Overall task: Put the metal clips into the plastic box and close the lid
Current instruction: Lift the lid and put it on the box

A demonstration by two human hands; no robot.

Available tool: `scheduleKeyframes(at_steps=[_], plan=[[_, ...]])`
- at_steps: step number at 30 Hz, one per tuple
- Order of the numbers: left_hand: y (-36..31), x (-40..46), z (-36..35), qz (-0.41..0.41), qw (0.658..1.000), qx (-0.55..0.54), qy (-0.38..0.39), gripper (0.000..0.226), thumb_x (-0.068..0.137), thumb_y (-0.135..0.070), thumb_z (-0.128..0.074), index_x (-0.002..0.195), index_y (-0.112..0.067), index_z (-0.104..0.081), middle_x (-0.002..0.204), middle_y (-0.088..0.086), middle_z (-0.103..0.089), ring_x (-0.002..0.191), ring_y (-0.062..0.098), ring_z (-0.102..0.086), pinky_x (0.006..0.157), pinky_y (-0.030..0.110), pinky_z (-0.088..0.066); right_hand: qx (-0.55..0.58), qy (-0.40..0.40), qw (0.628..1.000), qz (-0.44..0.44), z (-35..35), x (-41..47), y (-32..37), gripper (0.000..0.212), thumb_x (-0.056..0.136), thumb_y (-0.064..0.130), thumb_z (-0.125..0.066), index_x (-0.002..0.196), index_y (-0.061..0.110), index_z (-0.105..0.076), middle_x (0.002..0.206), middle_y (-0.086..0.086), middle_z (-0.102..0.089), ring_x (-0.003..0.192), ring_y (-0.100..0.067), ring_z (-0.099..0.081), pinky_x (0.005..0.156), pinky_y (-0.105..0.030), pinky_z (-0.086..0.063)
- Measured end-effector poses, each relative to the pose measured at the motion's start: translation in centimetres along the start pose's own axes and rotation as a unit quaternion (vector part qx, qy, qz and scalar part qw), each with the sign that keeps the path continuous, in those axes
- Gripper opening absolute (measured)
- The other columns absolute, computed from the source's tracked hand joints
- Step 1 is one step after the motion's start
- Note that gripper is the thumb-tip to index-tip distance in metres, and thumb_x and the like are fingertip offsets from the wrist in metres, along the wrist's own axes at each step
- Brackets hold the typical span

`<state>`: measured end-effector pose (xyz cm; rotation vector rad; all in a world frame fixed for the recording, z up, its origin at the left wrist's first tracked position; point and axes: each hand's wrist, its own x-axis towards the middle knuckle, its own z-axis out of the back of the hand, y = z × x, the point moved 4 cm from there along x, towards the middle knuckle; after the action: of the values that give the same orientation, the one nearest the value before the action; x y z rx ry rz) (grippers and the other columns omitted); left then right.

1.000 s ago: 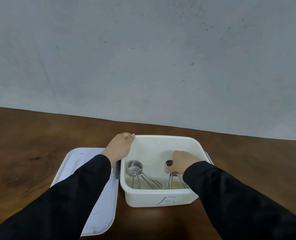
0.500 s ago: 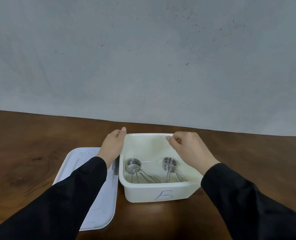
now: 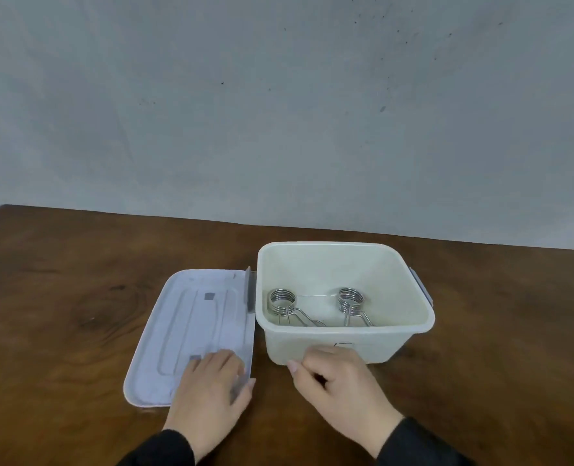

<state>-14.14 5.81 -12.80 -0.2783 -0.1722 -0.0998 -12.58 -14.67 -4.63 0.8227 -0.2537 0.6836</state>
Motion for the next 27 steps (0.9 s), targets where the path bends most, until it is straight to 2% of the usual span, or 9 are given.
scheduleKeyframes(at_steps=[3, 7, 10, 13, 17, 19, 21, 24, 27], plan=[[-0.2, -1.5, -0.7, -0.024, 0.998, 0.042, 0.031, 0.021, 0.081, -0.054, -0.056, 0.077, -0.036, -0.066, 0.104, -0.011, -0.070, 0.093, 0.012, -0.068, 0.083, 0.030, -0.053, 0.008, 0.076, 0.993, -0.089, -3.8, -2.7, -2.7, 0.047, 0.098, 0.041, -0.055, 0.061, 0.016, -0.041, 0.063, 0.004, -0.043, 0.059, -0.014, -0.044, 0.059, -0.034, -0.040], [-0.7, -2.1, -0.2, -0.015, 0.994, 0.102, 0.027, 0.041, 0.089, -0.044, -0.037, 0.082, -0.035, -0.076, 0.108, -0.008, -0.075, 0.098, 0.011, -0.071, 0.089, 0.030, -0.054, 0.011, 0.171, 0.971, -0.165, -5.4, -4.4, -4.1, 0.031, 0.099, 0.043, -0.052, 0.076, 0.023, -0.059, 0.083, 0.008, -0.057, 0.079, -0.009, -0.055, 0.078, -0.030, -0.049], [-1.5, -2.1, 1.6, 0.064, 0.995, 0.069, -0.024, 0.031, 0.099, -0.030, -0.047, 0.110, -0.026, -0.076, 0.130, -0.002, -0.067, 0.118, 0.016, -0.064, 0.106, 0.032, -0.041, 0.010, 0.180, 0.970, -0.162, -5.1, -4.4, -3.5, 0.024, 0.099, 0.044, -0.049, 0.083, 0.030, -0.061, 0.095, 0.009, -0.061, 0.086, -0.006, -0.057, 0.082, -0.024, -0.051], [-1.2, -1.7, 4.4, 0.192, 0.975, -0.037, -0.106, 0.042, 0.101, -0.020, -0.051, 0.143, -0.018, -0.052, 0.139, 0.005, -0.061, 0.124, 0.021, -0.060, 0.108, 0.033, -0.040, 0.023, 0.183, 0.972, -0.144, -4.6, -4.4, -2.5, 0.023, 0.100, 0.042, -0.048, 0.093, 0.029, -0.066, 0.103, 0.013, -0.061, 0.084, 0.002, -0.054, 0.078, -0.015, -0.047], [-2.3, -1.9, 10.9, 0.170, 0.925, -0.173, -0.291, 0.038, 0.099, -0.012, -0.047, 0.136, -0.015, -0.057, 0.124, 0.008, -0.066, 0.113, 0.027, -0.063, 0.099, 0.043, -0.051, 0.085, 0.106, 0.986, -0.096, -2.3, -3.7, 0.0, 0.019, 0.101, 0.031, -0.052, 0.098, 0.022, -0.068, 0.104, 0.015, -0.062, 0.084, 0.002, -0.054, 0.074, -0.009, -0.042], [-3.8, -2.0, 14.6, 0.104, 0.905, -0.196, -0.363, 0.029, 0.099, -0.019, -0.041, 0.123, -0.024, -0.057, 0.107, -0.005, -0.065, 0.090, 0.015, -0.065, 0.090, 0.019, -0.051, 0.121, 0.019, 0.991, -0.058, 0.4, -2.4, 1.4, 0.015, 0.100, 0.027, -0.053, 0.101, 0.023, -0.068, 0.107, 0.017, -0.061, 0.095, -0.002, -0.060, 0.079, -0.012, -0.046], [-5.7, -1.4, 17.9, 0.041, 0.891, -0.200, -0.405, 0.020, 0.103, -0.023, -0.037, 0.105, -0.036, -0.052, 0.093, -0.021, -0.057, 0.067, 0.003, -0.059, 0.064, 0.000, -0.042, 0.120, -0.075, 0.989, -0.041, 3.8, -0.6, 2.3, 0.016, 0.099, 0.032, -0.052, 0.109, 0.036, -0.064, 0.118, 0.025, -0.056, 0.111, -0.004, -0.058, 0.091, -0.015, -0.048], [-8.4, 0.5, 22.0, -0.010, 0.868, -0.226, -0.441, 0.025, 0.102, -0.020, -0.034, 0.096, -0.043, -0.041, 0.089, -0.028, -0.055, 0.071, -0.017, -0.051, 0.058, 0.002, -0.038, 0.111, -0.196, 0.969, -0.102, 9.6, 2.6, 1.1, 0.038, 0.097, 0.041, -0.052, 0.134, 0.047, -0.044, 0.139, 0.027, -0.044, 0.128, -0.004, -0.048, 0.104, -0.020, -0.042], [-10.5, 3.2, 24.4, 0.002, 0.845, -0.313, -0.434, 0.022, 0.106, -0.017, -0.031, 0.092, -0.026, -0.046, 0.080, -0.016, -0.046, 0.067, -0.010, -0.046, 0.058, 0.008, -0.037, 0.131, -0.215, 0.952, -0.176, 14.8, 5.3, -2.0, 0.068, 0.101, 0.039, -0.053, 0.157, 0.034, -0.016, 0.162, 0.013, -0.025, 0.147, -0.005, -0.027, 0.120, -0.036, -0.029]])
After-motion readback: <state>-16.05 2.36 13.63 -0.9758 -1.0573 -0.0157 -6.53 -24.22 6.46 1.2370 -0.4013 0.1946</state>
